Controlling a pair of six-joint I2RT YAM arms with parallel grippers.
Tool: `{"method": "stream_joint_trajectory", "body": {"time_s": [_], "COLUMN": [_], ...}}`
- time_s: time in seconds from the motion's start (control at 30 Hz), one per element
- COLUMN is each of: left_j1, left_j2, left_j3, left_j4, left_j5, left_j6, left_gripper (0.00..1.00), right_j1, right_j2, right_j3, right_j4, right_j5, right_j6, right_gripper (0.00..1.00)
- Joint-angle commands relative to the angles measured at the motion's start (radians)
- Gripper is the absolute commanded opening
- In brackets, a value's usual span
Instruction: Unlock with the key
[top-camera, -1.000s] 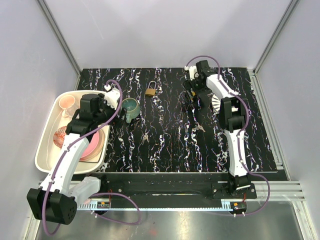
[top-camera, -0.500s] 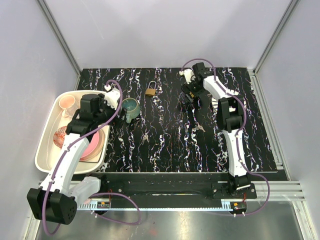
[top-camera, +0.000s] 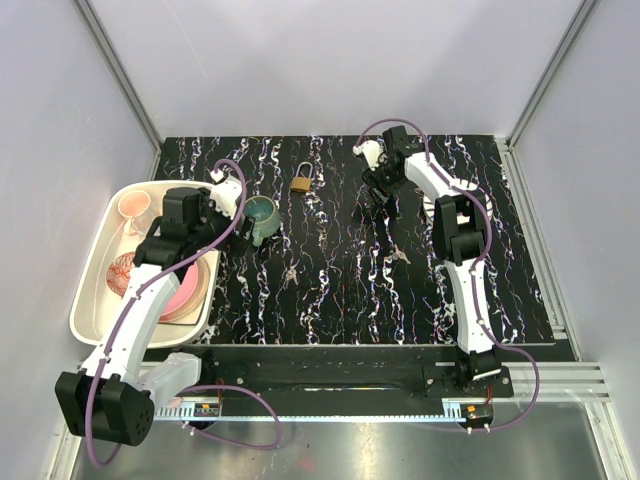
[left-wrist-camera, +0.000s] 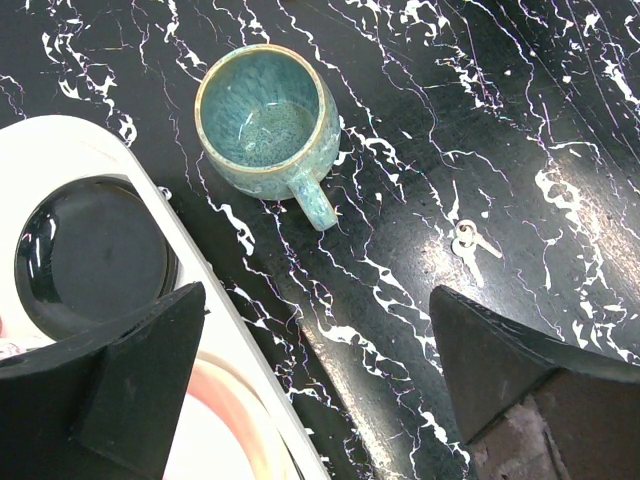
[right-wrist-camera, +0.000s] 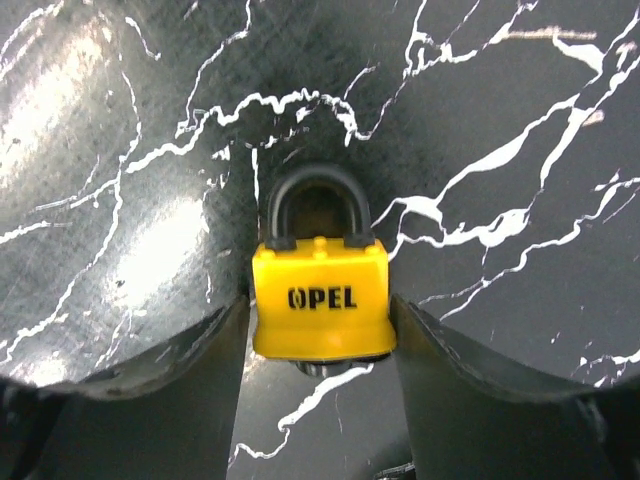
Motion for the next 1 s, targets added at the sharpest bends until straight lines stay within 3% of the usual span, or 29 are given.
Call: {"method": "stream_joint_trajectory", "body": {"time_s": [0.0, 0.13, 0.33, 0.47, 0.7, 0.97], "left_j1": [0.005, 0.005, 0.005, 0.005, 0.005, -0.001], "left_j2": [0.003, 0.009, 0.016, 0.018, 0.036, 0.076], "left_j3": [0.005, 0.005, 0.008, 0.014, 0.03, 0.062], "left_j4": [0.036, 0.035, 0.035, 0.033, 0.036, 0.016], "left_j5": [0.017, 0.022, 0.026, 0.051, 0.109, 0.204], "left_j6": [-0.007, -0.008, -0.013, -0.017, -0.04, -0.065], "left_gripper": [0.99, 0.99, 0.99, 0.99, 0.99, 0.99], "right_j1": [0.003, 0.005, 0.014, 0.023, 0.06, 0.204], "right_j2": [0.027, 0.025, -0.041, -0.186, -0.449, -0.743], "right_j3": [-0.037, -0.053, -0.134, -0.282, -0.506, -0.733], "right_j4": [-0.011, -0.013, 0.036, 0.112, 0.224, 0.302], "right_j5": [0.006, 0.009, 0.002, -0.034, -0.096, -0.061], "right_j6": [-0.044, -0.049, -0.024, 0.0, 0.059, 0.039], "right_gripper": [0.6, 0.27, 0.13, 0.01, 0.0, 0.0]}}
